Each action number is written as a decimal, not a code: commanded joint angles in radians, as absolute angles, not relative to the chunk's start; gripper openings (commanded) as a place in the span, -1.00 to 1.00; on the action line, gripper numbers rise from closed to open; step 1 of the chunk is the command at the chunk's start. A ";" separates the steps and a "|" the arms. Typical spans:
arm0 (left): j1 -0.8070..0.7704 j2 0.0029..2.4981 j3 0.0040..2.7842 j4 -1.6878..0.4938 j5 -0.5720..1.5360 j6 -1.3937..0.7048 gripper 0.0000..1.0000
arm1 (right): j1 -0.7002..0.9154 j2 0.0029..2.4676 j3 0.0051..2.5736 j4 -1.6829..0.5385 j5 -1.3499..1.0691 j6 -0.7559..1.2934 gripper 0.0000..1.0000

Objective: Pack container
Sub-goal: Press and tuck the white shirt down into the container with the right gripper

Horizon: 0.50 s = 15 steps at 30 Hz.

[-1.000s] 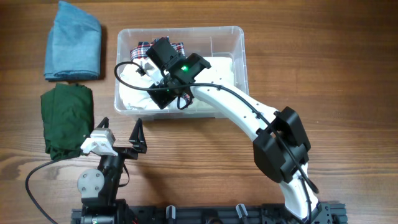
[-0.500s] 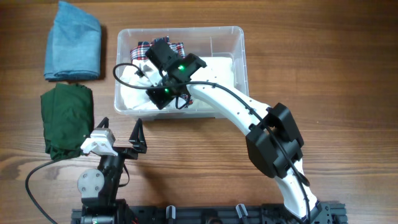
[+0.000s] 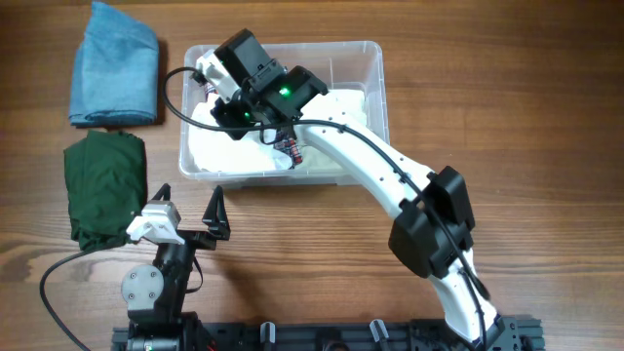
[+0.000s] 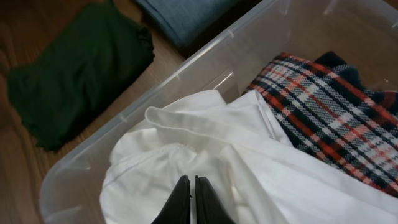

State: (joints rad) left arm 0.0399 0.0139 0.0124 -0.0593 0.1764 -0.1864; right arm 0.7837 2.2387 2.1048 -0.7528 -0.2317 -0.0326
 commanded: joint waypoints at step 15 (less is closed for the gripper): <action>0.045 0.009 0.006 -0.060 0.167 -0.191 0.99 | 0.780 2.379 2.123 -0.725 -0.195 -0.077 -0.92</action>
State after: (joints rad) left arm 0.0399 0.0139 0.0124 -0.0593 0.1764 -0.1864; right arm 0.7841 2.3882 2.1159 -0.7177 -0.2306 -0.0586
